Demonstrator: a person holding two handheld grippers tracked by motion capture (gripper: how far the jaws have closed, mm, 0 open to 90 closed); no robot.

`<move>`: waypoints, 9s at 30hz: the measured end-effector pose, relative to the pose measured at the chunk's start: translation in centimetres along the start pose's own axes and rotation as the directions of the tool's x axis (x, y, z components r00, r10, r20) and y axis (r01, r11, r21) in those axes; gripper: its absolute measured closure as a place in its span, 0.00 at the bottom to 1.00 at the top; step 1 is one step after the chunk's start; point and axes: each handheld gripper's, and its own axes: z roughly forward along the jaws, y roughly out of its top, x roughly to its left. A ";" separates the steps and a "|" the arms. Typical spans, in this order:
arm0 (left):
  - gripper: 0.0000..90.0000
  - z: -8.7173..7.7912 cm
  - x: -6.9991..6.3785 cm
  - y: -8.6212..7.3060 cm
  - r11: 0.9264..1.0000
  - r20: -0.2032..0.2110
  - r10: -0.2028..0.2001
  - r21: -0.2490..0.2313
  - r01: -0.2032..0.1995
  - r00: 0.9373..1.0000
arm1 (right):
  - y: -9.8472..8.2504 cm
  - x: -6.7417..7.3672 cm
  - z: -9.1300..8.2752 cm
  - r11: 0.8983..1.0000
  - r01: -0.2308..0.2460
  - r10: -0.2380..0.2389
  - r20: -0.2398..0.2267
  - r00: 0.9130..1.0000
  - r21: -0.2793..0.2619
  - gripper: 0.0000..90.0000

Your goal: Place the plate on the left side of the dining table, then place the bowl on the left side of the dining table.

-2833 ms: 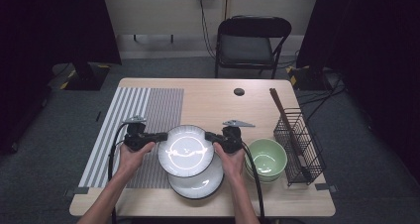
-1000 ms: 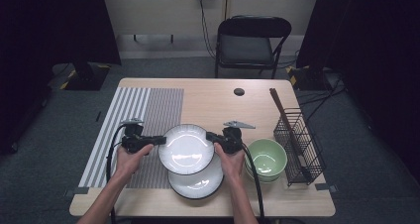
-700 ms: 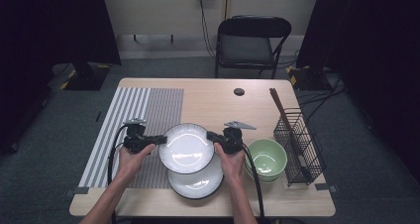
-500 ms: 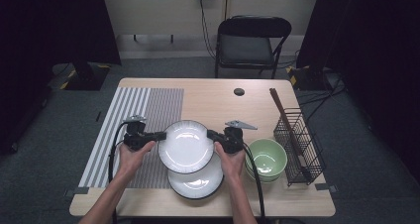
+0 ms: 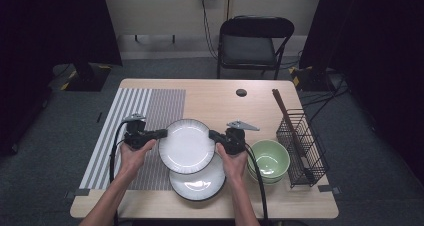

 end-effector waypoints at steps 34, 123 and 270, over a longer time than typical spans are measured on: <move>0.96 -2.9 0.6 1.6 0.998 -0.031 0.019 -0.062 -0.021 0.999 | 3.0 2.2 0.9 0.998 0.067 -0.067 -0.026 0.997 -0.017 0.97; 0.96 -4.5 13.6 1.9 0.992 -0.258 -0.121 -0.045 0.114 0.958 | 6.6 5.0 18.8 0.983 0.104 -0.089 -0.105 0.991 0.148 0.96; 0.45 3.8 -11.1 1.6 0.942 0.237 0.332 -0.033 -0.334 0.913 | 7.8 -3.4 -15.2 0.990 0.127 -0.117 0.156 0.981 -0.054 0.29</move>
